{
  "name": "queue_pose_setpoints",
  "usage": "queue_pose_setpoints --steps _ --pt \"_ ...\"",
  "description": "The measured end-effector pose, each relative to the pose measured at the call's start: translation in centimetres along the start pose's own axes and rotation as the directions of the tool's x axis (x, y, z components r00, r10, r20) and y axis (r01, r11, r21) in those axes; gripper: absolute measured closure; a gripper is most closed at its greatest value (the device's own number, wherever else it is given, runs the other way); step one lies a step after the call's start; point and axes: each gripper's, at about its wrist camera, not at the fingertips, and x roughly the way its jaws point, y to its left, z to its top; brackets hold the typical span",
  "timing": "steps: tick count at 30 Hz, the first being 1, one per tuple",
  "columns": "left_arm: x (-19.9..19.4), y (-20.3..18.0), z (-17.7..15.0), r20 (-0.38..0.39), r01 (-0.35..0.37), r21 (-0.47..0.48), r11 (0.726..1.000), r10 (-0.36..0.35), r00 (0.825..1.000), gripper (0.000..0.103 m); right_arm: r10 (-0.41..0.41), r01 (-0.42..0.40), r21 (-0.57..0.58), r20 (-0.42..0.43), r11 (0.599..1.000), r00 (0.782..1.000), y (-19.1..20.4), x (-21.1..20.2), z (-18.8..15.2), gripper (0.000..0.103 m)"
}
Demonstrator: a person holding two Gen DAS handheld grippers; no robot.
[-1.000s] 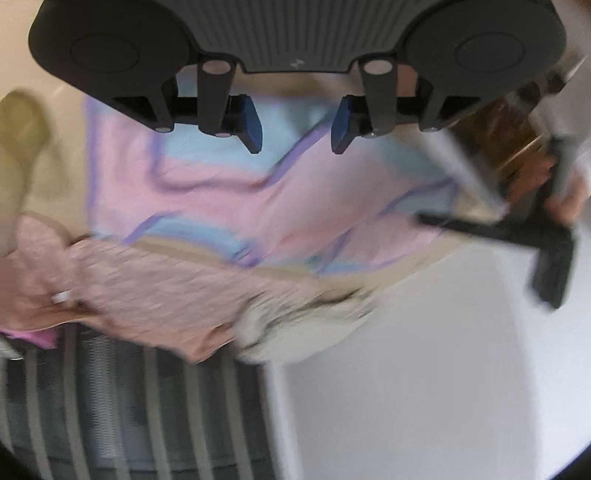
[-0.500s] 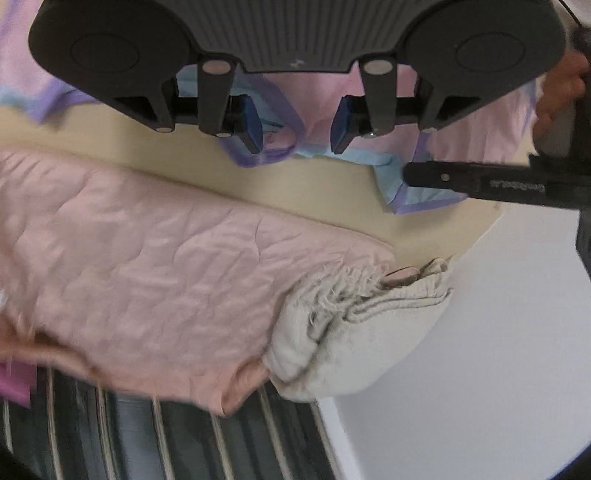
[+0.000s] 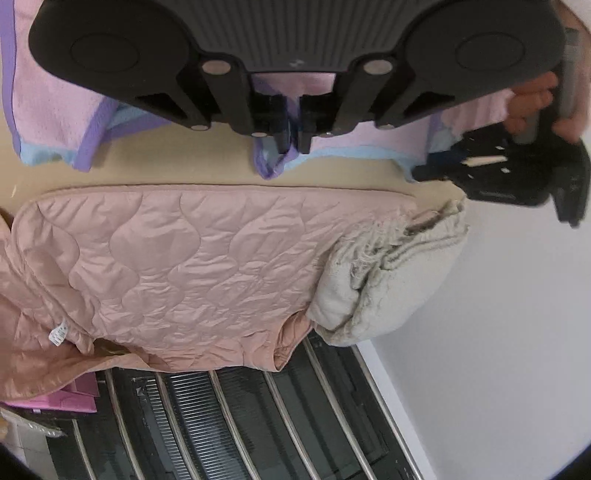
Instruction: Fold clothes
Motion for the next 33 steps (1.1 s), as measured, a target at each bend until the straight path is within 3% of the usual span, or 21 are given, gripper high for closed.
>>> queue_pose_setpoints --steps 1,3,5,6,7,8,10,14,15,16,17,19,21,24,26,29,30,32,33 --pt "0.0 0.0 0.0 -0.003 0.009 -0.004 1.0 -0.009 1.0 0.059 0.011 -0.011 0.017 -0.006 1.0 1.0 -0.2 0.0 0.2 0.068" --pt "0.1 0.0 0.1 -0.008 0.026 -0.011 1.0 -0.026 1.0 0.057 0.017 -0.015 0.063 -0.032 0.998 0.999 -0.9 0.7 0.9 0.05" --pt "0.6 -0.2 0.3 -0.021 0.031 -0.01 0.999 -0.031 0.999 0.062 0.017 -0.01 0.123 -0.054 0.992 0.998 -1.9 2.0 2.0 0.052" --pt "0.9 -0.3 0.4 -0.029 0.032 -0.008 0.999 -0.032 0.999 0.068 0.03 -0.019 0.15 -0.071 0.989 0.997 -2.4 2.7 2.2 0.065" --pt "1.2 -0.3 0.4 -0.036 0.032 -0.007 0.999 -0.032 0.999 0.086 0.042 -0.027 0.171 -0.086 0.985 0.995 -2.7 3.3 2.4 0.093" --pt "1.4 -0.4 0.4 -0.032 0.029 -0.002 1.0 -0.029 0.999 0.09 0.045 -0.029 0.172 -0.091 0.985 0.995 -2.7 3.8 2.4 0.099" --pt "1.2 -0.2 0.4 -0.008 0.033 0.004 0.999 -0.033 0.999 0.098 0.047 -0.03 0.172 -0.094 0.985 0.995 -2.7 4.8 2.6 0.1" --pt "0.5 0.4 0.9 0.032 0.034 -0.007 0.999 -0.033 0.999 0.097 0.018 -0.028 0.089 0.112 0.996 0.994 -1.7 1.9 2.4 0.1" --pt "0.5 0.5 1.1 0.031 0.022 -0.01 1.0 -0.022 0.999 0.097 -0.008 0.001 0.065 0.118 0.998 0.993 -1.5 1.7 2.4 0.1" --pt "0.6 0.5 1.1 0.031 0.002 -0.01 1.0 -0.001 1.0 0.094 -0.037 0.032 0.042 0.119 0.999 0.992 -1.3 1.6 2.5 0.096" --pt "0.4 0.5 1.1 0.028 -0.003 -0.014 1.0 0.003 1.0 0.078 -0.07 0.068 0.023 0.1 0.997 0.993 -1.2 2.0 2.5 0.094" --pt "-0.6 0.4 1.0 0.026 0.007 -0.01 1.0 -0.007 1.0 0.063 -0.097 0.096 0.017 0.065 0.995 0.993 -1.2 1.9 2.3 0.075" --pt "-2.9 -0.5 0.1 0.024 0.001 0.101 0.995 -0.003 1.0 0.062 -0.085 0.086 -0.021 0.055 0.996 0.995 -0.9 -0.3 1.4 0.07" --pt "-6.7 -1.4 -2.7 0.038 -0.1 0.303 0.948 0.092 0.995 0.062 -0.069 0.071 -0.078 0.036 0.994 0.997 -0.3 -3.5 -0.1 0.069" --pt "-8.2 -1.2 -4.9 0.009 -0.132 0.369 0.92 0.138 0.99 0.062 -0.062 0.059 -0.114 -0.023 0.992 0.998 0.4 -4.7 -2.1 0.07" --pt "-9.6 -1.4 -8.7 0.012 -0.164 0.492 0.855 0.181 0.983 0.062 -0.044 0.023 -0.169 -0.123 0.985 0.991 1.3 -4.6 -4.7 0.078" --pt "-10.1 -1.2 -9.6 0.044 -0.198 0.512 0.836 0.205 0.978 0.062 -0.093 0.067 -0.209 -0.113 0.976 0.989 2.0 -4.7 -5.1 0.078" --pt "-11.1 -0.7 -10.7 0.144 -0.302 0.53 0.792 0.268 0.953 0.062 -0.193 0.17 -0.276 -0.056 0.946 0.98 3.7 -5.6 -5.0 0.077" --pt "-11.5 -0.4 -10.9 0.206 -0.382 0.516 0.767 0.321 0.924 0.062 -0.214 0.199 -0.302 -0.02 0.932 0.977 4.8 -6.2 -4.6 0.076"
